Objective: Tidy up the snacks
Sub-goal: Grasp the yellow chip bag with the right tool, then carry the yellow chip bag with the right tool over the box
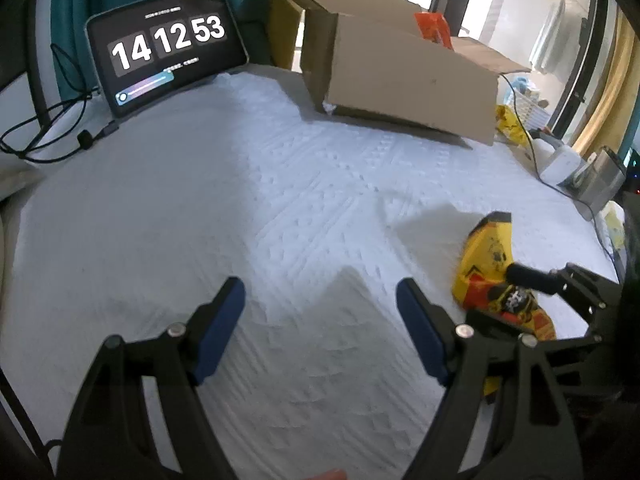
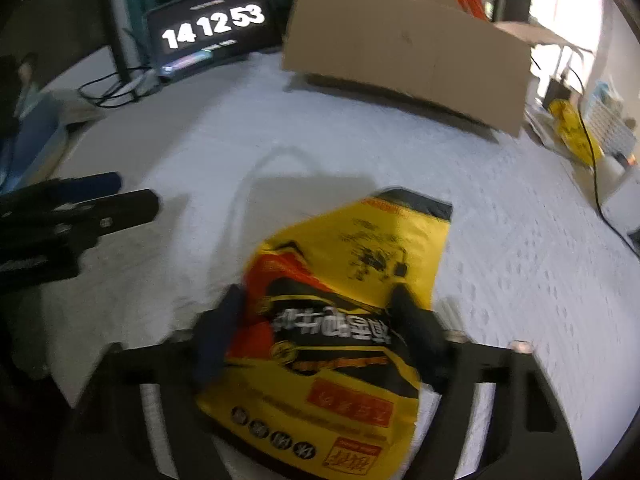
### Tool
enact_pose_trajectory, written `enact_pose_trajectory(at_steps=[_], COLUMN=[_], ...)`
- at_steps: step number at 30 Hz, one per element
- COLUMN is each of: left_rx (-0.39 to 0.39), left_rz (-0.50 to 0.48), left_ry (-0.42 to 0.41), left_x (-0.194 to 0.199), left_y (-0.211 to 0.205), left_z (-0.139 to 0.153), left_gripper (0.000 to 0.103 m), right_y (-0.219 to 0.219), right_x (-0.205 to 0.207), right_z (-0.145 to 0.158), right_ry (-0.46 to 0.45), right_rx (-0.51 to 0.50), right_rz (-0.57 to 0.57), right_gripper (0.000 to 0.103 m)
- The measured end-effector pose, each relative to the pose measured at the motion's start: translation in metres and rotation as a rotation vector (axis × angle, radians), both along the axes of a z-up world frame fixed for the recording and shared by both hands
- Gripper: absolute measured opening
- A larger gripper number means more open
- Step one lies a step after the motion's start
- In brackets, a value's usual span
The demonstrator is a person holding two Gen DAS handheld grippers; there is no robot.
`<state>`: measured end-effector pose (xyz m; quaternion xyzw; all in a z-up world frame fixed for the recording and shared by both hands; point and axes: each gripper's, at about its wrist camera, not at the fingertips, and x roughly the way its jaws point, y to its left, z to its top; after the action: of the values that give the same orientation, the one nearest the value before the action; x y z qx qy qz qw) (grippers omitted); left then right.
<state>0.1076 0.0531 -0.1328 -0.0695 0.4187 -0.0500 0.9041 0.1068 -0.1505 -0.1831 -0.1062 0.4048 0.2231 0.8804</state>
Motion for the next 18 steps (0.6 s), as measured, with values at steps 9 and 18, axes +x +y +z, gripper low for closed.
enact_pose_trajectory(at_steps=[9,18], left_rx=[0.005,0.015], left_rz=[0.008,0.002], left_ry=[0.001,-0.029], left_x=[0.011,0.031], left_y=[-0.001,-0.01], left_z=[0.004,0.024], left_gripper=[0.079,0.079], right_y=[0.01,-0.007], right_x=[0.003,0.027], right_z=[0.005,0.042], right_ry=[-0.004,-0.05], right_rx=[0.033,0.131], right_rz=[0.066,0.06], right_gripper=[0.045,0.034])
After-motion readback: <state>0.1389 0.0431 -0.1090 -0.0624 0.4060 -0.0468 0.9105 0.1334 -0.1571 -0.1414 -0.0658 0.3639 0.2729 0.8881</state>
